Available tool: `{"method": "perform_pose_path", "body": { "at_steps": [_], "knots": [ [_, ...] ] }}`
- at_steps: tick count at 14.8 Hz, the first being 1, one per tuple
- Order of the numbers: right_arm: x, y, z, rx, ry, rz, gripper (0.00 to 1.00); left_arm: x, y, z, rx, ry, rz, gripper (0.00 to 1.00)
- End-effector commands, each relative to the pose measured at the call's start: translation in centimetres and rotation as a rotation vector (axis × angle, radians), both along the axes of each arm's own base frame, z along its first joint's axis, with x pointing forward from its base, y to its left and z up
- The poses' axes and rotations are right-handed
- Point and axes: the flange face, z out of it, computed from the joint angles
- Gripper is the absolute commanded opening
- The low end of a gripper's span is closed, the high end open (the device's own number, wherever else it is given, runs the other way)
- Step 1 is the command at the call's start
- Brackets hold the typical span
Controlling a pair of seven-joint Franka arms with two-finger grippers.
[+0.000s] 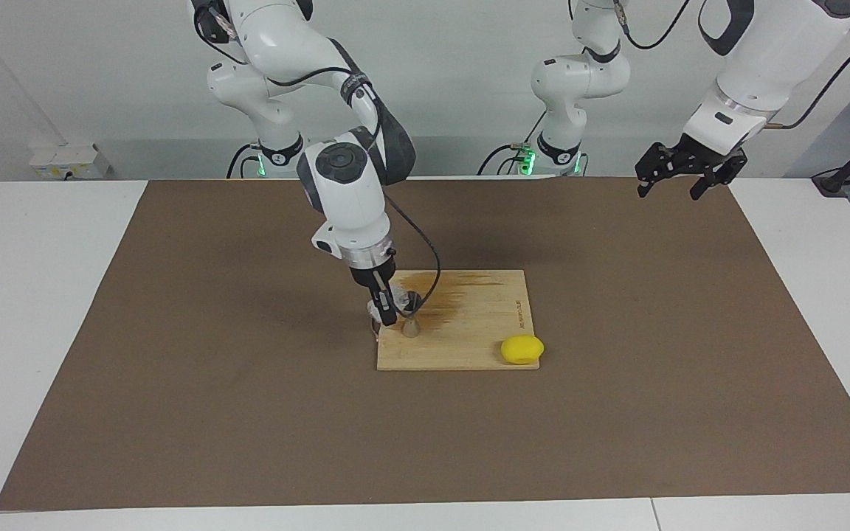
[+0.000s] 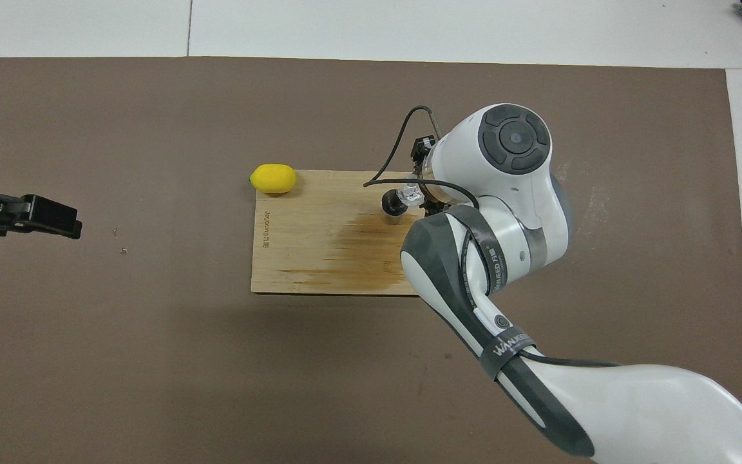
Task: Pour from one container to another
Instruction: 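Carry the glass cup back toward its starting spot with the right gripper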
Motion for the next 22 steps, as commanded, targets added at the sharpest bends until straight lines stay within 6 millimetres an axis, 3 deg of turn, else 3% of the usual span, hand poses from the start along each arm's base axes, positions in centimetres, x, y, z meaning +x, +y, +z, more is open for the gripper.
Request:
{"method": "perform_pose_path", "body": {
  "at_steps": [1, 4, 7, 13, 19, 20, 22],
  "knots": [
    [0.5, -1.1, 0.6, 0.057, 0.015, 0.012, 0.10, -0.9, 0.0, 0.1, 0.035, -0.015, 0.036, 1.00],
    [1.2, -2.8, 0.6, 0.140, 0.038, 0.004, 0.10, -0.8, -0.1, 0.3, 0.034, -0.023, 0.033, 1.00],
    [2.0, -5.6, 0.0, 0.219, 0.065, -0.034, 0.10, -0.9, -0.1, 0.2, 0.035, -0.016, 0.037, 1.00],
    [3.0, -13.8, -1.5, 0.419, 0.084, -0.106, 0.09, -0.9, 0.0, 0.2, 0.034, -0.013, 0.040, 1.00],
    [2.3, -20.6, -5.6, 0.538, 0.084, -0.131, 0.08, -0.9, 0.3, 0.2, 0.035, -0.010, 0.045, 1.00],
    [2.0, -21.2, -7.0, 0.549, 0.092, -0.122, 0.08, -0.9, 0.3, 0.2, 0.034, -0.010, 0.045, 1.00],
    [1.9, -24.4, -9.4, 0.583, 0.087, -0.114, 0.08, -0.9, 0.3, 0.2, 0.034, -0.012, 0.045, 1.00]
  ]
}}
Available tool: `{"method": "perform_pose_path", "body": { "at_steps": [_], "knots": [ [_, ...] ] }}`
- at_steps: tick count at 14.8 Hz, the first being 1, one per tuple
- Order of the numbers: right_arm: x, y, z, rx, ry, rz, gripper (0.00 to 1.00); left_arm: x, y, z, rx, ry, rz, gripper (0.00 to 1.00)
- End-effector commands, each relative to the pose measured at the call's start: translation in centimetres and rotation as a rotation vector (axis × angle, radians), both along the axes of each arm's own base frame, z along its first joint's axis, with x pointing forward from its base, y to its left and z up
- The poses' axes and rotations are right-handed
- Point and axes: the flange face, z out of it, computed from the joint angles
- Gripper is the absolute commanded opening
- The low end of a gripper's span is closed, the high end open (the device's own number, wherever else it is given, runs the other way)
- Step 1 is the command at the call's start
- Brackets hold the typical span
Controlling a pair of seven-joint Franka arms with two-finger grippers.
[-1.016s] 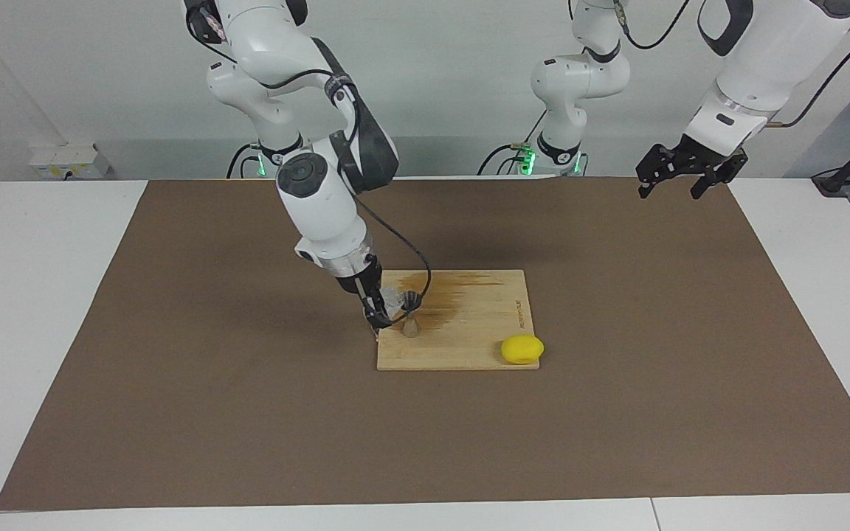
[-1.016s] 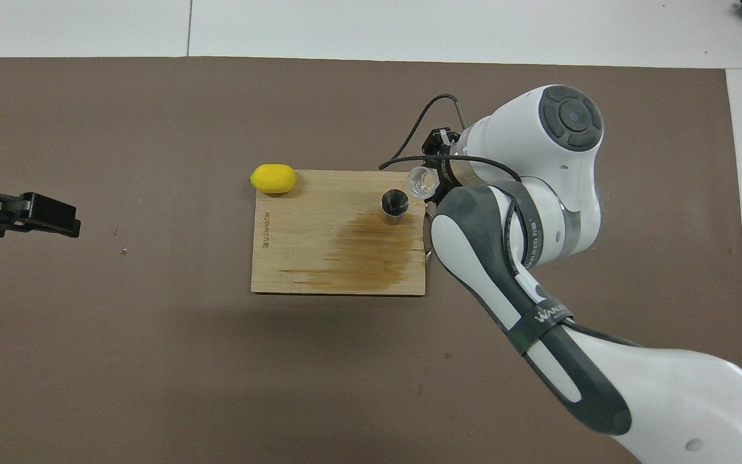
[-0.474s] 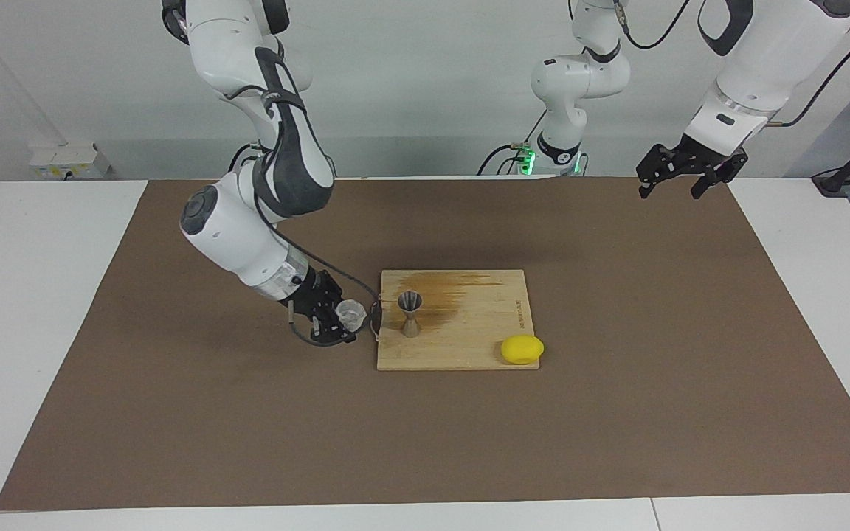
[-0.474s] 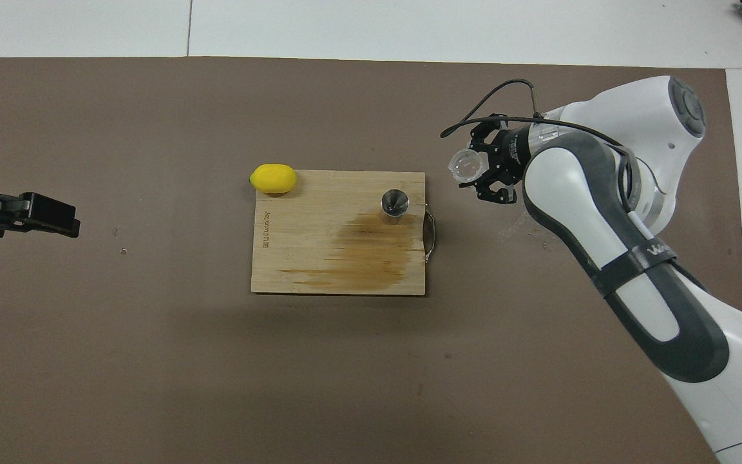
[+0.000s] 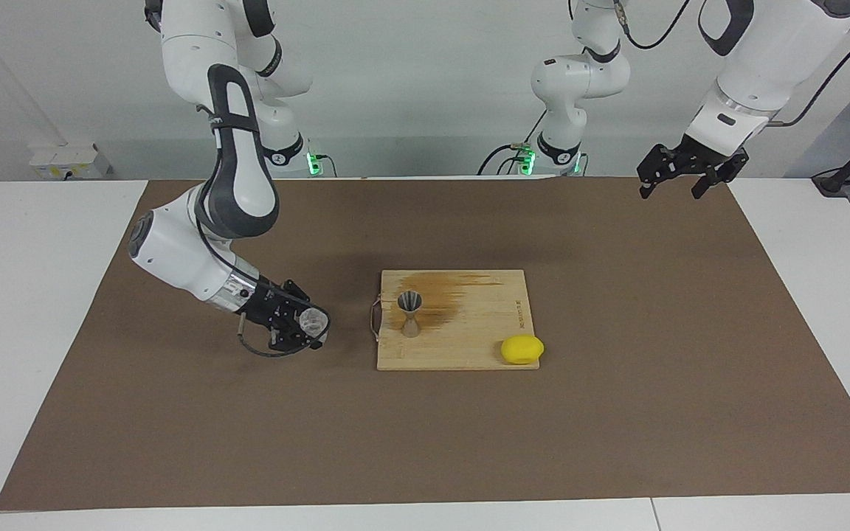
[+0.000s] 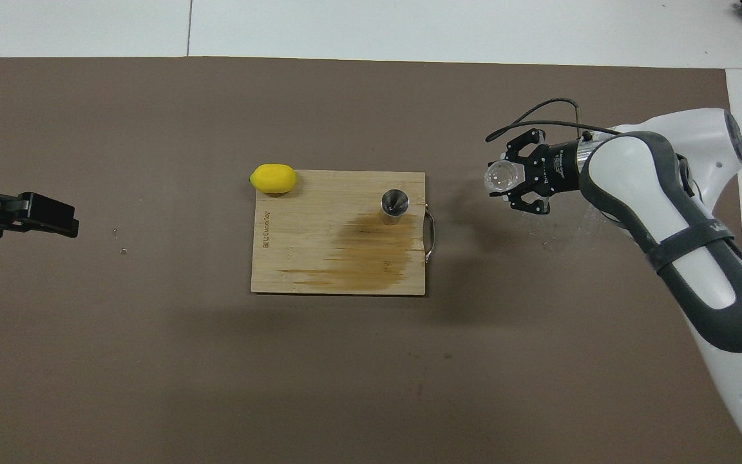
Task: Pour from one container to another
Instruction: 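Carry the glass cup back toward its starting spot with the right gripper, then lower the glass cup onto the table and open the right gripper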
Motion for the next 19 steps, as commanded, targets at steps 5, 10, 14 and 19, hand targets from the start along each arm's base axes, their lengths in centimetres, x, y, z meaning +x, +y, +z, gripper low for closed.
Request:
{"method": "perform_pose_path", "body": {
  "at_steps": [5, 10, 14, 19],
  "knots": [
    [-1.3, -7.6, -5.2, 0.096, 0.006, 0.020, 0.10, -0.9, 0.1, 0.1, 0.021, -0.009, 0.012, 1.00],
    [-2.7, -9.7, -7.7, 0.139, -0.011, 0.030, 0.12, -0.9, 0.1, 0.1, 0.022, -0.009, 0.012, 1.00],
    [-3.4, -9.9, -8.5, 0.133, -0.002, 0.022, 0.14, -0.9, 0.1, 0.1, 0.021, -0.008, 0.012, 1.00],
    [-4.5, -9.9, -9.4, 0.155, 0.022, -0.014, 0.23, -0.9, 0.1, 0.1, 0.021, -0.009, 0.012, 1.00]
  ]
}}
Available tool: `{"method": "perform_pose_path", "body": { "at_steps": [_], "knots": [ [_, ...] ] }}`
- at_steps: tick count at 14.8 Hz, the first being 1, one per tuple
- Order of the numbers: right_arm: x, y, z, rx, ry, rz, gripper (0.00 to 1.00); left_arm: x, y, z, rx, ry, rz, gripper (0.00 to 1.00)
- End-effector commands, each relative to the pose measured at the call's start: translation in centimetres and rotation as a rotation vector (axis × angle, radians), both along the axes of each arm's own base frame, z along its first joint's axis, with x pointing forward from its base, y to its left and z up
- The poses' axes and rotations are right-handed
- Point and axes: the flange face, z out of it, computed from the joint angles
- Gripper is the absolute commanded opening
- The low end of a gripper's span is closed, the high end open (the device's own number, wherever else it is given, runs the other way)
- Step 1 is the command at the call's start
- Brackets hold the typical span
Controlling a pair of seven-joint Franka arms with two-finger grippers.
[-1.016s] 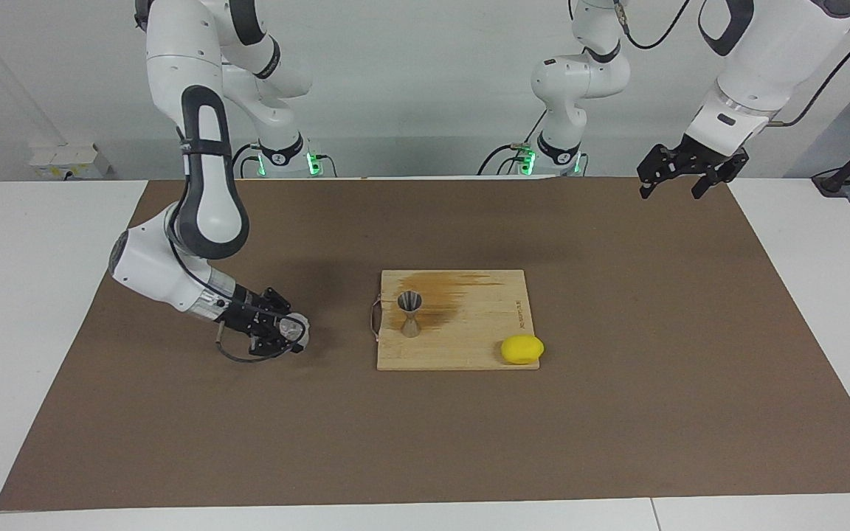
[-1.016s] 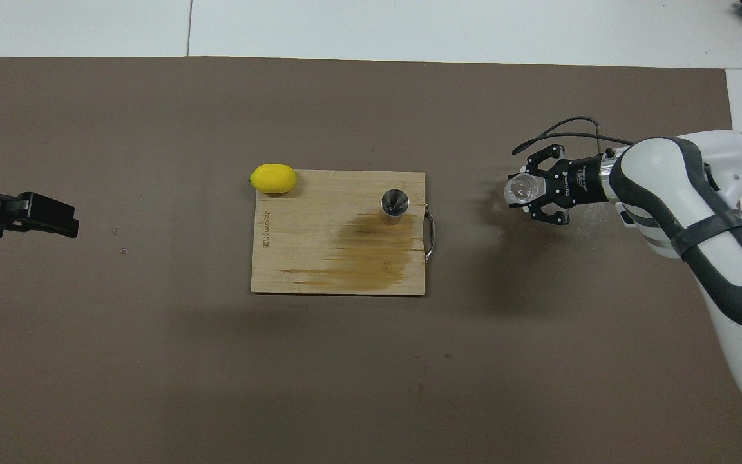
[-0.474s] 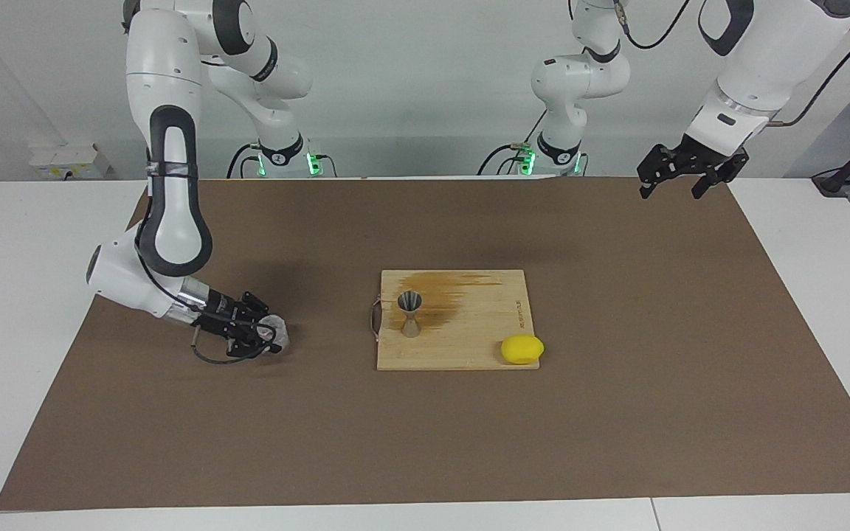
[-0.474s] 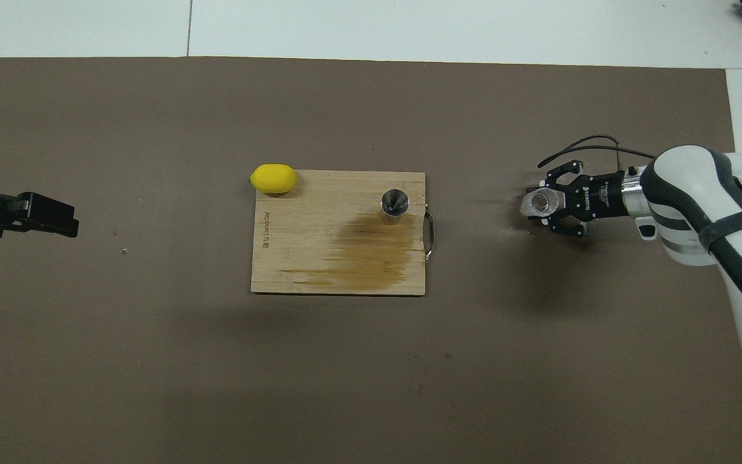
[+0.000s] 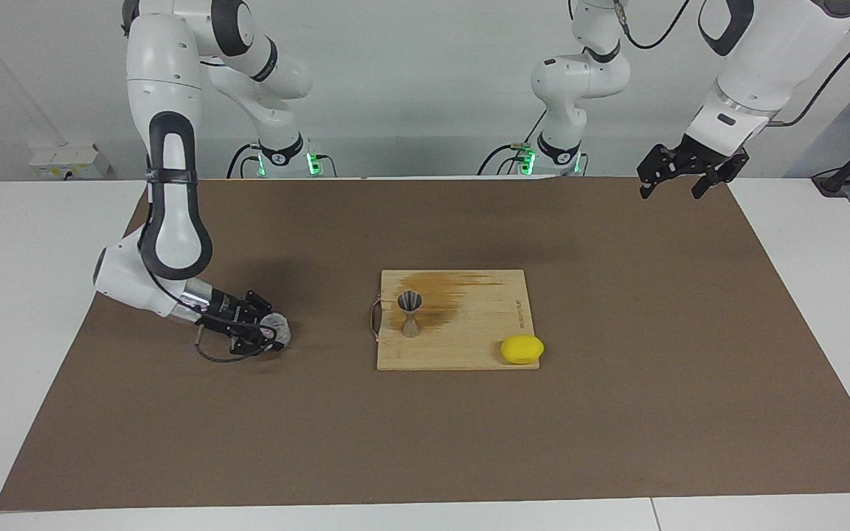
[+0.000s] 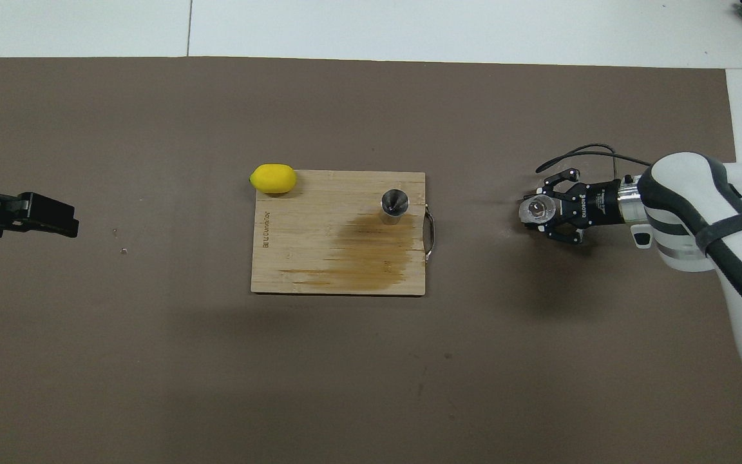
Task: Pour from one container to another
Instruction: 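Lower the glass cup onto the table and open the right gripper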
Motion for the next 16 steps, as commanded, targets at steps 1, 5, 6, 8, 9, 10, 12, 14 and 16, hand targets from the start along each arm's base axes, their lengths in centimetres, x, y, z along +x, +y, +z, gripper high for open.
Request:
{"method": "perform_pose_path", "body": {
  "at_steps": [1, 5, 6, 8, 9, 10, 12, 14, 16],
  "knots": [
    [-0.9, -0.4, 0.0, 0.014, -0.017, -0.014, 0.39, -0.9, 0.1, 0.2, 0.021, -0.009, 0.012, 1.00],
    [-0.6, -0.5, 0.7, -0.017, -0.035, -0.041, 1.00, -0.9, 0.1, 0.2, 0.021, -0.009, 0.012, 1.00],
    [-0.6, -0.9, 1.1, -0.026, -0.045, -0.043, 1.00, -0.9, 0.1, 0.2, 0.021, -0.009, 0.012, 1.00],
    [-0.5, -1.1, 2.3, -0.043, -0.065, -0.034, 1.00, -0.9, 0.1, 0.2, 0.021, -0.009, 0.012, 1.00],
    [-0.6, -1.4, 2.8, -0.060, -0.071, -0.023, 1.00, -0.9, 0.1, 0.2, 0.021, -0.009, 0.012, 1.00],
    [-0.8, -1.6, 3.3, -0.093, -0.081, 0.013, 1.00, -0.9, 0.1, 0.2, 0.021, -0.009, 0.012, 1.00],
    [-1.1, -1.9, 5.1, -0.184, -0.108, 0.107, 1.00, -0.9, 0.1, 0.2, 0.021, -0.009, 0.012, 1.00],
    [-1.4, -2.1, 7.4, -0.273, -0.139, 0.194, 1.00, -0.9, 0.1, 0.2, 0.021, -0.009, 0.012, 1.00],
    [-1.6, -1.9, 9.8, -0.369, -0.168, 0.288, 1.00, -0.9, 0.1, 0.2, 0.021, -0.009, 0.012, 1.00]
  ]
}}
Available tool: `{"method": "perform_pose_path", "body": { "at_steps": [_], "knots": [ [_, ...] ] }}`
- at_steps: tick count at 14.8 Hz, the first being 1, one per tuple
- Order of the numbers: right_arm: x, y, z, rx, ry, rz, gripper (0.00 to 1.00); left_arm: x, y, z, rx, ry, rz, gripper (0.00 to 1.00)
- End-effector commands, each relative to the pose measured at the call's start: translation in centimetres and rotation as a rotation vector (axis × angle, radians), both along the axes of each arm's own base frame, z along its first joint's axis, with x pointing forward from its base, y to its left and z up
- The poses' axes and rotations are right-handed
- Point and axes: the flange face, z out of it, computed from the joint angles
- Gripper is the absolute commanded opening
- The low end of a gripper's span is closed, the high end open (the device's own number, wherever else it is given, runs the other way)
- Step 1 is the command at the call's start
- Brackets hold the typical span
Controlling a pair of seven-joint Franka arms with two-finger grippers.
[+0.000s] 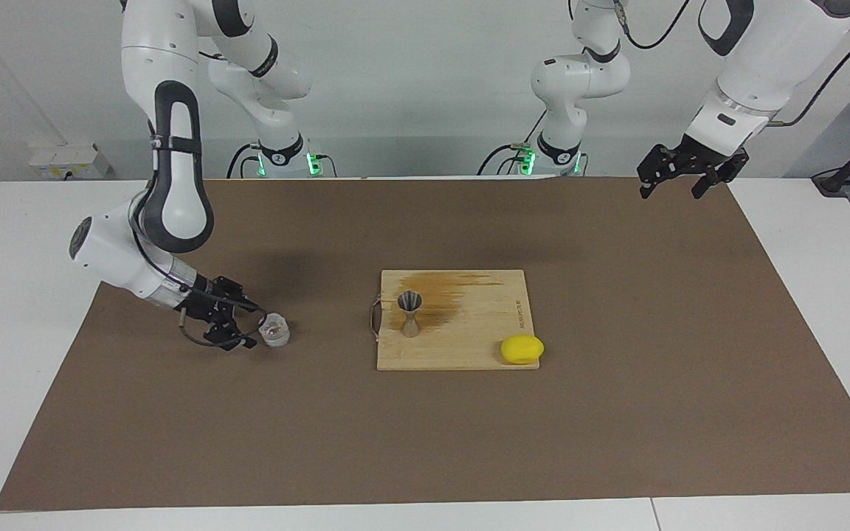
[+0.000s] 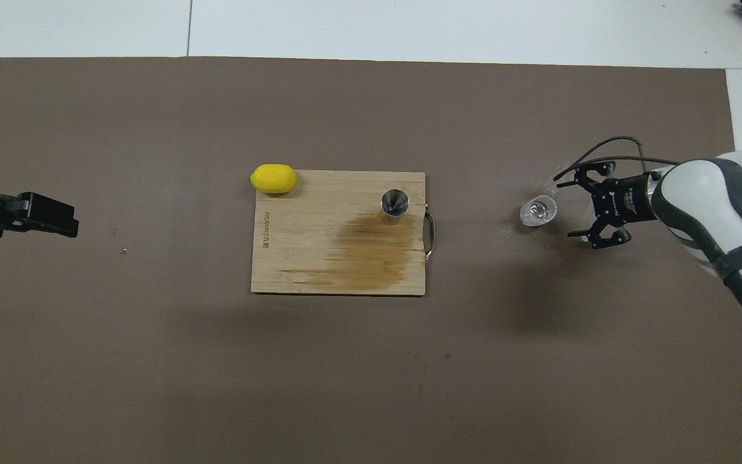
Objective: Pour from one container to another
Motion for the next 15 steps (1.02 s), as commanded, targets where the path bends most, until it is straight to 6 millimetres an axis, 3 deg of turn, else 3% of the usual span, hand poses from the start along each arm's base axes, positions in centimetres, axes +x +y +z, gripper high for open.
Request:
{"method": "perform_pose_path", "body": {
  "at_steps": [1, 6, 8, 11, 15],
  "knots": [
    [-1.4, 0.5, 3.3, -0.144, -0.048, 0.162, 1.00, -0.9, 0.1, 0.1, 0.021, -0.009, 0.012, 1.00],
    [-1.6, 3.6, 6.7, -0.238, -0.157, 0.492, 1.00, -0.9, 0.1, 0.1, 0.021, -0.009, 0.012, 1.00],
    [-2.0, 6.8, 7.8, -0.242, -0.200, 0.651, 1.00, -0.9, 0.1, 0.1, 0.021, -0.009, 0.012, 1.00],
    [-2.6, 10.0, 9.7, -0.324, -0.222, 0.793, 1.00, -0.9, 0.1, 0.1, 0.021, -0.009, 0.012, 1.00],
    [-3.4, 10.2, 14.7, -0.431, -0.227, 0.888, 1.00, -0.9, 0.1, 0.1, 0.021, -0.009, 0.012, 1.00]
  ]
}}
